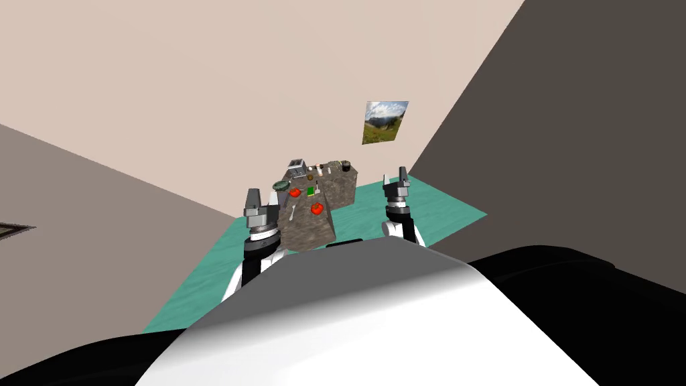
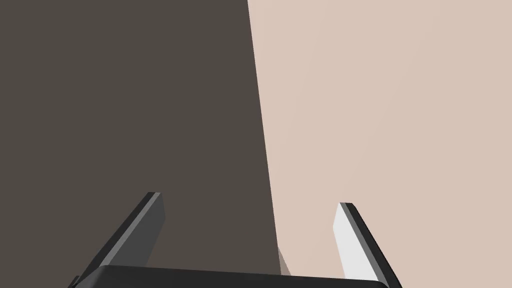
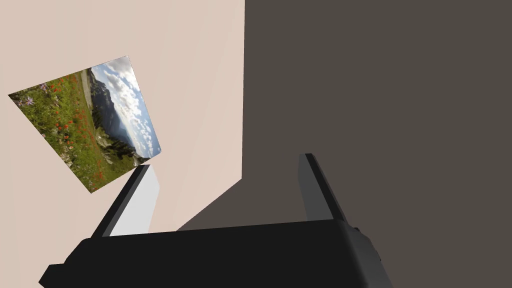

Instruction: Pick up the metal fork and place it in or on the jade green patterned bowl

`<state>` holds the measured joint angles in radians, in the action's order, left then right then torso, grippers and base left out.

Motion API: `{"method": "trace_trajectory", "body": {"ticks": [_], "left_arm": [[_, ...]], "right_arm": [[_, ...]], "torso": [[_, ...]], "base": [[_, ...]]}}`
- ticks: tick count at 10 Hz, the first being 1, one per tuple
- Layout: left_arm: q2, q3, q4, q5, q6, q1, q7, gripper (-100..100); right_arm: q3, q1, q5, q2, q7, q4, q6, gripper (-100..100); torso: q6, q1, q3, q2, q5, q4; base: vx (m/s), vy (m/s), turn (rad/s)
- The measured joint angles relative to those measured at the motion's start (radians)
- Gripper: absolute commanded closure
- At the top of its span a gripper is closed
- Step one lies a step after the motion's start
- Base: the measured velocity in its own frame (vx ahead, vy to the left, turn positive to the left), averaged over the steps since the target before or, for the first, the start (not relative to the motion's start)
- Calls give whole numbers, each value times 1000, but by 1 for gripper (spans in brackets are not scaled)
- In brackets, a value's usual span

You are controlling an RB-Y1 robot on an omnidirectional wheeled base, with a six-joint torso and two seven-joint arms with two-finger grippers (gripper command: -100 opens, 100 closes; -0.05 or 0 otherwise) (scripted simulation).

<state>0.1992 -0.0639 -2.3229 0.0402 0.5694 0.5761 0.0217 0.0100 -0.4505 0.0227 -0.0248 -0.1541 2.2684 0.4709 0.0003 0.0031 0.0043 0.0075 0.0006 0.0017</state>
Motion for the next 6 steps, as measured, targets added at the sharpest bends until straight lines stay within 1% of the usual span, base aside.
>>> {"method": "trace_trajectory", "body": {"ticks": [1,2,3,4,5,6], "left_arm": [[26,-12,13,31,19,18,-30,-100],[39,-19,17,52,28,27,-47,-100],[57,-29,27,82,42,42,-68,-100],[85,-47,39,111,63,64,-95,-100],[97,-54,40,133,73,76,-112,-100],[115,-64,51,163,91,96,-137,-100]], "right_arm": [[0,0,0,0,0,0,0,0],[0,0,0,0,0,0,0,0],[0,0,0,0,0,0,0,0],[0,0,0,0,0,0,0,0],[0,0,0,0,0,0,0,0],[0,0,0,0,0,0,0,0]], "torso": [[0,0,0,0,0,0],[-1,-1,-1,-2,0,0],[0,-1,-1,-2,0,0],[0,-1,0,0,0,0],[-1,-1,-1,-2,0,0],[0,-1,-1,-2,0,0]], "base": [[-78,19,-95],[-79,14,-213],[-113,17,-352],[-83,11,-106],[-71,7,-198],[-101,11,-385]]}}
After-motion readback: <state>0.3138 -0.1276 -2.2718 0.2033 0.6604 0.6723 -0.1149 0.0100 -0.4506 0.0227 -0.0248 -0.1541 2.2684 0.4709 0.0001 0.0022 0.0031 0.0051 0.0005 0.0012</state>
